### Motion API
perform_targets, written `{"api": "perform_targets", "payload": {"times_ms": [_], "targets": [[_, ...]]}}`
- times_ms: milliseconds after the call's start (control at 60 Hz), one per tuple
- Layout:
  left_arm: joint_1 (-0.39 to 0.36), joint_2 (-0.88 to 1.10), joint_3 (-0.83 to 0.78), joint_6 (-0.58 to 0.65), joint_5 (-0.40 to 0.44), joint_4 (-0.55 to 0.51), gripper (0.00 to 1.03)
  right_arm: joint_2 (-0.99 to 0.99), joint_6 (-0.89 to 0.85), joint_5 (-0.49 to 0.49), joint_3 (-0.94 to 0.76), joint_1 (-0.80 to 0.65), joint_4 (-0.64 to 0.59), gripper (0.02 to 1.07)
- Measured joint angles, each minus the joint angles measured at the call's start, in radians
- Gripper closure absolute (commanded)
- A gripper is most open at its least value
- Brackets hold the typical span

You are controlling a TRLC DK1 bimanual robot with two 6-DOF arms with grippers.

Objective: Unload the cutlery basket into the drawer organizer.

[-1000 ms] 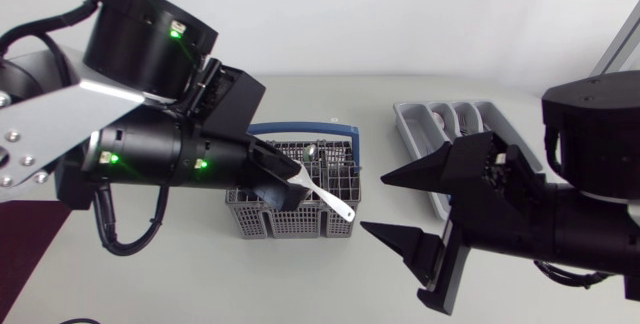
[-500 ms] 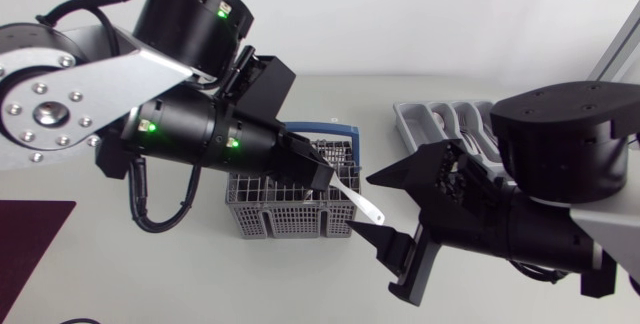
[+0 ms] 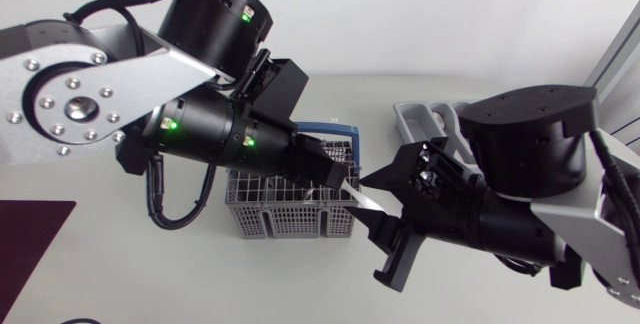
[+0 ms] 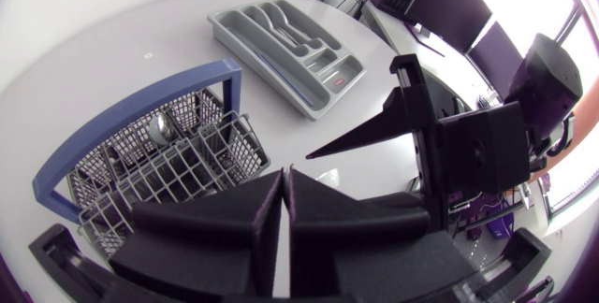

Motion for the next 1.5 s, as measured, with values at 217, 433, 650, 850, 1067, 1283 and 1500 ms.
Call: {"api": "perform_targets", "payload": {"times_ms": [217, 433, 650, 850, 1067, 1283, 1500], "targets": [[0.000, 0.002, 0.000, -0.003, 0.008, 0.000, 1.00, 0.038, 0.000, 0.003, 0.000, 0.000, 0.009, 0.94], [0.000, 0.003, 0.000, -0.006, 0.011, -0.001, 0.85, 0.040, 0.000, 0.003, 0.000, 0.000, 0.008, 1.01], [0.001, 0.003, 0.000, -0.006, 0.019, -0.004, 0.70, 0.025, 0.000, -0.005, 0.000, 0.000, -0.004, 1.01], [0.018, 0.002, 0.000, -0.009, 0.022, -0.004, 0.36, -0.012, -0.003, -0.014, 0.000, 0.000, -0.034, 1.01], [0.096, -0.036, 0.012, -0.010, 0.022, -0.004, 0.17, -0.107, -0.054, -0.069, -0.045, -0.036, -0.087, 1.01], [0.159, -0.093, 0.022, -0.017, -0.002, -0.003, 0.17, -0.212, -0.172, -0.212, -0.117, -0.224, -0.188, 1.01], [0.156, -0.117, 0.016, 0.006, -0.090, -0.003, 0.17, -0.280, -0.389, -0.426, -0.129, -0.551, -0.293, 1.01]]}}
